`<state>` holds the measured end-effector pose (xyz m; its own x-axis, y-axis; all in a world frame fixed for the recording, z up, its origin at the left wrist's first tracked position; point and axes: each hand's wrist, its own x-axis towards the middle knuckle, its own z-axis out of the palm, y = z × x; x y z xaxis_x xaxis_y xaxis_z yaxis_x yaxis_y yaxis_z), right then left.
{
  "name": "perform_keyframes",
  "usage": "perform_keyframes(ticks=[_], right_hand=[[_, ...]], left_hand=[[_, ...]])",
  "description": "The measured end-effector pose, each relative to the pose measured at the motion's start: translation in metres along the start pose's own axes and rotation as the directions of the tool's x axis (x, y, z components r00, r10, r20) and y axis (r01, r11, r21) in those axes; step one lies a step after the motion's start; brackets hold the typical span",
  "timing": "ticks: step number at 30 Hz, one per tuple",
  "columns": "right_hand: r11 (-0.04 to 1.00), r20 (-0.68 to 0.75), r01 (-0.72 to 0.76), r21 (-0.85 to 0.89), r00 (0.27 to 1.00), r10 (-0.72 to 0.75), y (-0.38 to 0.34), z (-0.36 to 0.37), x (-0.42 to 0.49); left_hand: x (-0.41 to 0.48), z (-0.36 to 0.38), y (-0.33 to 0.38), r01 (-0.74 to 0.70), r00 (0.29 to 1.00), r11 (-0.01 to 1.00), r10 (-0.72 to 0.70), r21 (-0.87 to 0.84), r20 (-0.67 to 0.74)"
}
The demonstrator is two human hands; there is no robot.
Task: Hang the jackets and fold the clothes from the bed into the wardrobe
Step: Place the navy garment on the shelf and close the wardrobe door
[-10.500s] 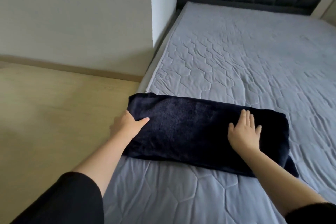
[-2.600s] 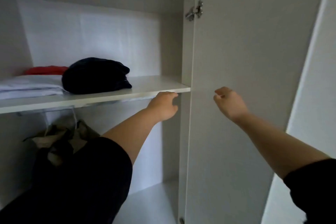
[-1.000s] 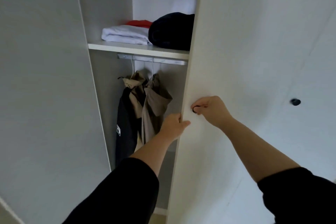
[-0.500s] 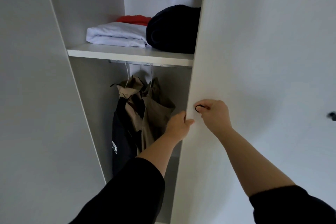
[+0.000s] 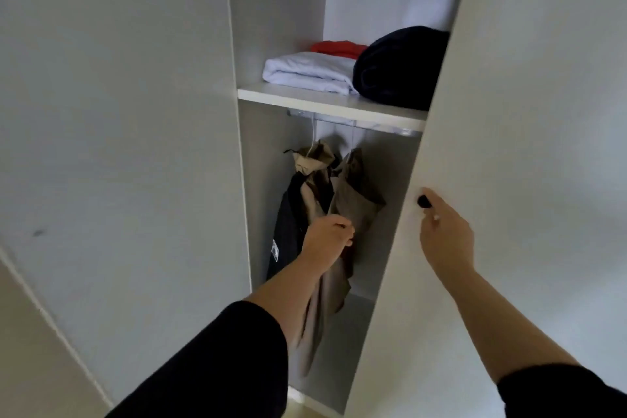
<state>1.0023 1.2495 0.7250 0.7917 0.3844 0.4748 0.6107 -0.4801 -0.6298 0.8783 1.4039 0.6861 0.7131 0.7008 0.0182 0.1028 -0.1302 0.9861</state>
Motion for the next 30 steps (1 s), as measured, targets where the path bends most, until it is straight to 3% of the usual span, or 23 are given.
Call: perform_keyframes(ticks=[3,6,8,11,13,15,17,18,21,23,24,30], right_hand=[[0.994,-0.024,-0.076,0.084,0.997,0.078,-0.020,0.017,-0.020],[0.979,0.157,-0.063,0.194,0.987,0.032,-0.067,0.047,-0.042],[0.950,0.268,-0.036,0.309,0.962,-0.051,-0.113,0.071,-0.058],[0.892,0.357,0.022,0.451,0.912,-0.203,-0.194,0.111,-0.089],[0.862,0.415,0.016,0.507,0.872,-0.260,-0.245,0.136,-0.113],[0.836,0.448,0.016,0.549,0.838,-0.310,-0.288,0.154,-0.138],[0.815,0.426,0.027,0.579,0.842,-0.330,-0.319,0.165,-0.159],[0.815,0.410,0.028,0.579,0.854,-0.321,-0.330,0.168,-0.167],[0.837,0.385,0.037,0.546,0.877,-0.289,-0.348,0.173,-0.183],[0.850,0.399,0.049,0.525,0.868,-0.296,-0.354,0.172,-0.191],[0.850,0.410,0.045,0.525,0.861,-0.300,-0.356,0.171,-0.195],[0.832,0.395,0.067,0.550,0.857,-0.330,-0.353,0.143,-0.204]], left_hand=[[-0.029,-0.063,0.001,0.008,0.995,0.996,0.001,0.084,-0.101],[-0.068,-0.128,0.000,0.012,0.975,0.992,0.017,0.126,-0.219],[-0.099,-0.176,-0.001,-0.010,0.948,0.946,0.112,0.325,-0.297],[-0.154,-0.249,-0.001,-0.023,0.881,0.727,0.339,0.686,-0.329],[-0.189,-0.291,-0.003,-0.049,0.809,0.646,0.473,0.762,-0.349],[-0.214,-0.327,-0.007,-0.081,0.722,0.637,0.567,0.766,-0.395],[-0.223,-0.357,-0.012,-0.065,0.675,0.710,0.549,0.701,-0.494],[-0.222,-0.369,-0.013,-0.054,0.688,0.788,0.474,0.613,-0.550],[-0.210,-0.386,-0.010,-0.049,0.841,0.996,0.084,0.079,-0.534],[-0.203,-0.380,-0.006,0.003,0.919,0.939,-0.138,-0.343,-0.369],[-0.202,-0.376,-0.003,0.026,0.938,0.893,-0.177,-0.450,-0.297],[-0.201,-0.375,0.005,0.177,0.958,0.873,-0.259,-0.455,-0.125]])
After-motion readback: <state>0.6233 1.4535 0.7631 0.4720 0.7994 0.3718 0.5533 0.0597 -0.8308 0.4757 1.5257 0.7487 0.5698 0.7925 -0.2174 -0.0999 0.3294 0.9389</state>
